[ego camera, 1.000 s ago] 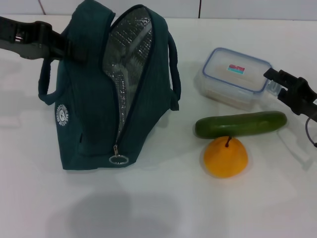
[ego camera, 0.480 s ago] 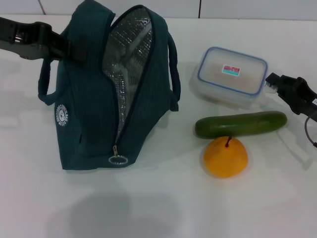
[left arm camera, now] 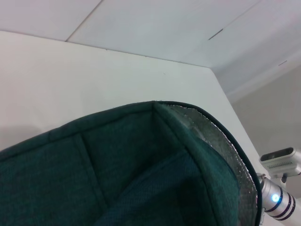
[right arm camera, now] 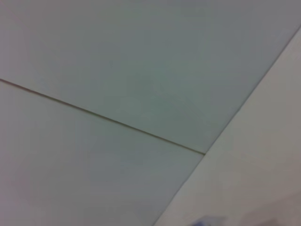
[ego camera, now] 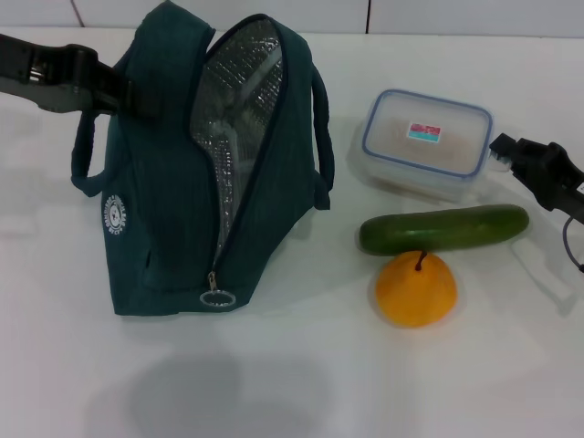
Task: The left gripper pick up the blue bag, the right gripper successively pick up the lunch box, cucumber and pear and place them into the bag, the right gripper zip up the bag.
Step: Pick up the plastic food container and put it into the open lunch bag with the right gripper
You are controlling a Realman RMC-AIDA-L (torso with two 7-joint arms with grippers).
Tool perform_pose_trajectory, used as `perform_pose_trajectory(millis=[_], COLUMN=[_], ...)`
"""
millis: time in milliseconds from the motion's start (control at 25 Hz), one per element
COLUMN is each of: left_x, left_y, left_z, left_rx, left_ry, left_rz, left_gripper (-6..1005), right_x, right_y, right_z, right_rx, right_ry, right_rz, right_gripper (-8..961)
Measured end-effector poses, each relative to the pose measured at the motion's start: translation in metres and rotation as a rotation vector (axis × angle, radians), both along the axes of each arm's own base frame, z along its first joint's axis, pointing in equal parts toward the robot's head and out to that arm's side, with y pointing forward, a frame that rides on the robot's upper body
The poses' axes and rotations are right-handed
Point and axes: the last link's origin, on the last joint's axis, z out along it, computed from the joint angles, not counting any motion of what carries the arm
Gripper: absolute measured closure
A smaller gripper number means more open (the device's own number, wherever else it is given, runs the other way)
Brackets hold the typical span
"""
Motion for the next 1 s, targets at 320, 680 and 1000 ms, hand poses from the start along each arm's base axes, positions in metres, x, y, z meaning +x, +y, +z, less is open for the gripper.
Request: perform_pose_trajectory(millis=[320,680,1000], left_x=[0.0,0.001,0.003], left_y=[0.0,0.001,0.002], left_z=[0.0,0.0,0.0], left_rx=[0.001,0.002,0.001], left_ry=[0.0,0.001,0.002], left_rz=[-0.001,-0.007,-0.013], left_gripper=[960,960,959], right_x=[0.0,-0.004,-0.008], right_y=[-0.009,-0.015,-0.016], right_z=[0.011,0.023,0.029], right_rx=[0.055,0.128,0.155], right_ry=[0.048,0.137,0.174], right_rz=[0.034,0.062,0.089], right_gripper=[857,857,858])
